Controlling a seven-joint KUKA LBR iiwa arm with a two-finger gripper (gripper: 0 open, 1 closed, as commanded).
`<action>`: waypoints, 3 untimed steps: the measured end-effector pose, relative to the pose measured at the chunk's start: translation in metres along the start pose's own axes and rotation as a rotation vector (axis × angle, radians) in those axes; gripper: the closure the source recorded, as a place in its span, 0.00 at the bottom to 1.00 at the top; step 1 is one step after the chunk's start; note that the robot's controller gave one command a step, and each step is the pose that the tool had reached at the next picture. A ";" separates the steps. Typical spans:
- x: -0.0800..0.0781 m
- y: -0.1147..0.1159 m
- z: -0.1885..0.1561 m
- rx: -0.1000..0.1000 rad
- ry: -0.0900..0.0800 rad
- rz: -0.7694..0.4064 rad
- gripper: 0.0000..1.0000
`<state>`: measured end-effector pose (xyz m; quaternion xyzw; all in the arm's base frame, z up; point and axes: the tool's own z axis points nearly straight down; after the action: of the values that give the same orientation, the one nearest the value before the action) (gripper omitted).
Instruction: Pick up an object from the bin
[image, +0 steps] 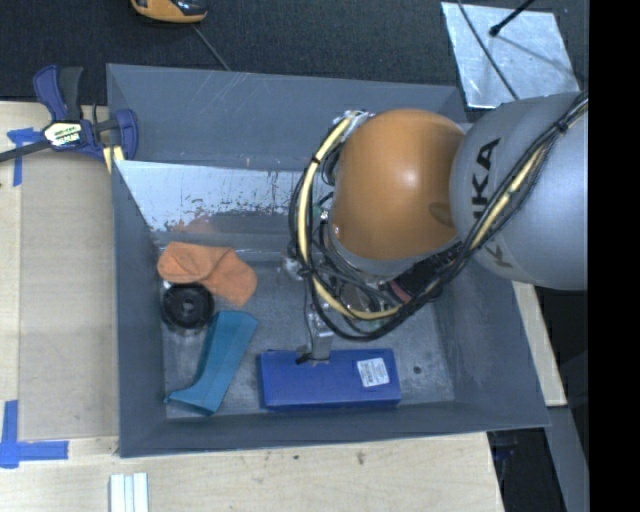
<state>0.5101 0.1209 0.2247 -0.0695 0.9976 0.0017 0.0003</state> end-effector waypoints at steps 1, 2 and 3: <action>-0.011 0.035 -0.002 0.004 -0.004 0.067 0.00; -0.019 0.058 0.000 0.001 -0.004 0.118 0.00; -0.022 0.066 0.013 0.003 -0.002 -0.073 0.00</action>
Offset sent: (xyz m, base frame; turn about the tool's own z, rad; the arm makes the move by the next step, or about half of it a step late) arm 0.0192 0.0653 -0.0027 -0.0796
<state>0.5225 0.1894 0.2123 -0.1059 0.9944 0.0003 0.0013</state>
